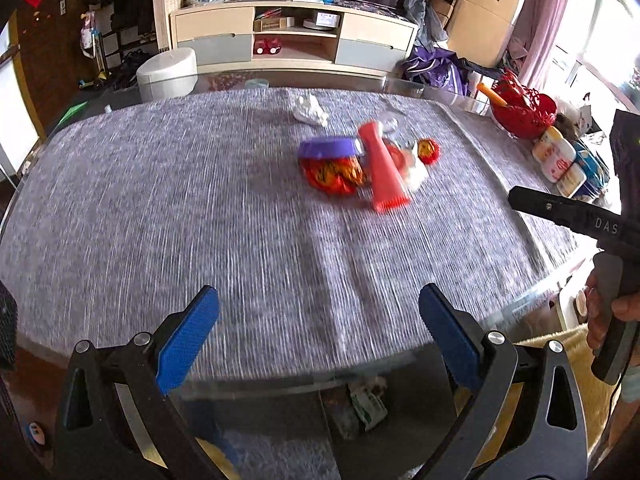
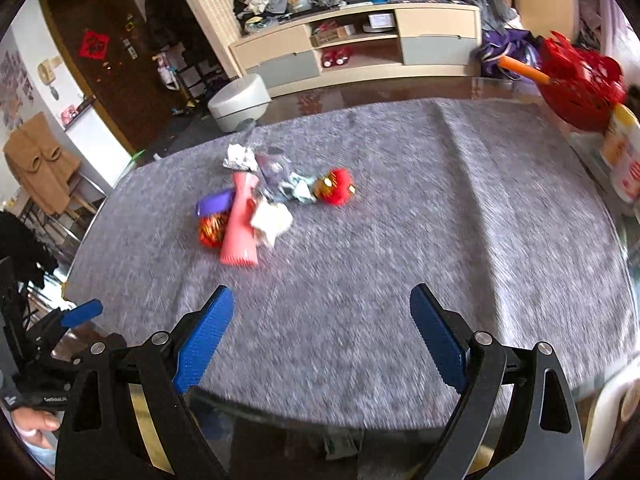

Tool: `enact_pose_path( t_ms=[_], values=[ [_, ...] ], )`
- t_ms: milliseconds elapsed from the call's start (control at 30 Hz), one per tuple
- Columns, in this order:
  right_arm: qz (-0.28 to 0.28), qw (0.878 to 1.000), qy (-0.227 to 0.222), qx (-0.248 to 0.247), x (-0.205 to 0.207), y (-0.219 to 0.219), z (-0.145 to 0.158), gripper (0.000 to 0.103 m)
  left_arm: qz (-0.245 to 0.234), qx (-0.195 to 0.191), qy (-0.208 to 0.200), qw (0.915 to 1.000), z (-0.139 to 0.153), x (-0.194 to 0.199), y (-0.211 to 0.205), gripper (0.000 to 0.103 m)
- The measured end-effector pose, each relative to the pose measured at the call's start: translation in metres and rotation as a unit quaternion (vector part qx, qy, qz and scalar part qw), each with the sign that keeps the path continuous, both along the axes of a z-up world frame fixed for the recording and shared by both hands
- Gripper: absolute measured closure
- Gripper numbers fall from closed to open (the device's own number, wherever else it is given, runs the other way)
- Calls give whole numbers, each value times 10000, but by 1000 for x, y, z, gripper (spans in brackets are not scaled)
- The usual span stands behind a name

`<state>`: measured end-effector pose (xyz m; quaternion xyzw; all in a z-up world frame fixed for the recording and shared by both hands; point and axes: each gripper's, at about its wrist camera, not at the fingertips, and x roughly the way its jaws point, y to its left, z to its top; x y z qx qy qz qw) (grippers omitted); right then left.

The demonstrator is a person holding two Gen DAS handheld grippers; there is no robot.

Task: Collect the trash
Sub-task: 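Raise both empty tools back over the table, then grasp the purple bowl with the left tool while the right tool grasps a white tissue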

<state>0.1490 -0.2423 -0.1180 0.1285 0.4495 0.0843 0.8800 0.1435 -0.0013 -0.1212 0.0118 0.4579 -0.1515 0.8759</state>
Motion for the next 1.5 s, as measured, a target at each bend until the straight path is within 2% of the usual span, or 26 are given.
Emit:
enact_pose_path(
  t_ms=[67,133,233,333,767,1133,1333,1433,1500],
  values=[
    [130,9999,-50,78,12,7,0,18,-26,31,-29,10000,2,11,-3,8],
    [262,9996,-50,123,23,14,-2,36,-43,55,-39,10000,2,20,-5,8],
    [475,9988,16,80,39,27,-7,52,-80,98,-39,9999,3,34,-10,8],
    [621,9980,80,31,49,36,-15,59,-136,133,-79,9998,3,49,-15,8],
    [711,9968,306,175,77,39,-38,62,-186,124,-30,9997,-8,107,-30,11],
    [782,9961,340,236,87,37,-42,89,-447,339,179,9983,-28,145,-51,11],
    [805,9960,259,285,86,35,-38,97,-511,386,289,9975,-40,156,-58,11],
    [803,9960,232,310,85,32,-36,98,-528,333,345,9975,-45,163,-59,16],
    [801,9960,225,338,85,30,-35,98,-562,279,364,9974,-45,165,-60,28]
  ],
)
